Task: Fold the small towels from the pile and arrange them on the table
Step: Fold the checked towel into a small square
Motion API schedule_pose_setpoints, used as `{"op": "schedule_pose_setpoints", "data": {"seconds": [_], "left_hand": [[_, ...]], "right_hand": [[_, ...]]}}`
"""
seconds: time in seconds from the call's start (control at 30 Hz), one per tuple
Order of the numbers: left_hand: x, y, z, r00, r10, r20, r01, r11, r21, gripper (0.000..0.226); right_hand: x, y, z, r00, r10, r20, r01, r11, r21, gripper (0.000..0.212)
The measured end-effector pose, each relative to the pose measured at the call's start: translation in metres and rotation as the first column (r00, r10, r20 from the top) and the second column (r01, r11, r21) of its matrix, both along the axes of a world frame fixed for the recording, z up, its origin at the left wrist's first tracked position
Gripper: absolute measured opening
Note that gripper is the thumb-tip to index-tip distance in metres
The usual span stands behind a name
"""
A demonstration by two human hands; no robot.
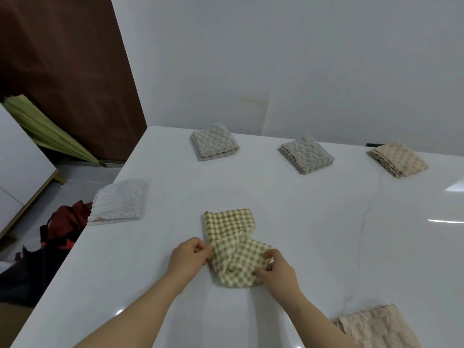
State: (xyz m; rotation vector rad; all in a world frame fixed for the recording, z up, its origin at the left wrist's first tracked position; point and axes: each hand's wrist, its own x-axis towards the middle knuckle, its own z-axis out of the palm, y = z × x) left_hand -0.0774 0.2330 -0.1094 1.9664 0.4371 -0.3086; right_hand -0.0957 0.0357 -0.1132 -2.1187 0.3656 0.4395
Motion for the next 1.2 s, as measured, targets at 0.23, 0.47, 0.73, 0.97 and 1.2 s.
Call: {"op": "schedule_pose_setpoints", "data": {"seconds": [0.23,0.47,0.73,0.97,1.2], "left_hand": [[0.006,-0.019,0.007,0.871,-0.432,-0.236,0.492,0.770,0.407,0.059],[0.009,-0.024,0.004,0.850,-0.431,-0.303,0.526,0.721,0.450,0.040],[0.001,-0.012,0.004,0.909,-0.381,-0.168,0.394,0.917,0.056,0.025],[-0.003,-0.012,0.008,0.979,-0.186,-0.089,0.181,0.982,-0.052,0.025],[-0.011,-0.003,0.002,0.980,0.199,-0.021,-0.196,0.975,0.102,0.015]], "right_hand": [[0.000,-0.001,0.001,0.984,0.175,-0.027,-0.177,0.977,-0.118,0.032],[-0.008,0.003,-0.002,0.994,0.114,-0.004,-0.113,0.978,-0.175,0.017],[-0.002,0.009,0.003,0.988,0.140,-0.069,-0.152,0.961,-0.231,0.045],[-0.009,0.018,0.008,0.948,0.286,-0.137,-0.317,0.874,-0.368,0.027],[-0.011,0.005,0.004,0.996,0.085,-0.037,-0.091,0.972,-0.218,0.021]]}}
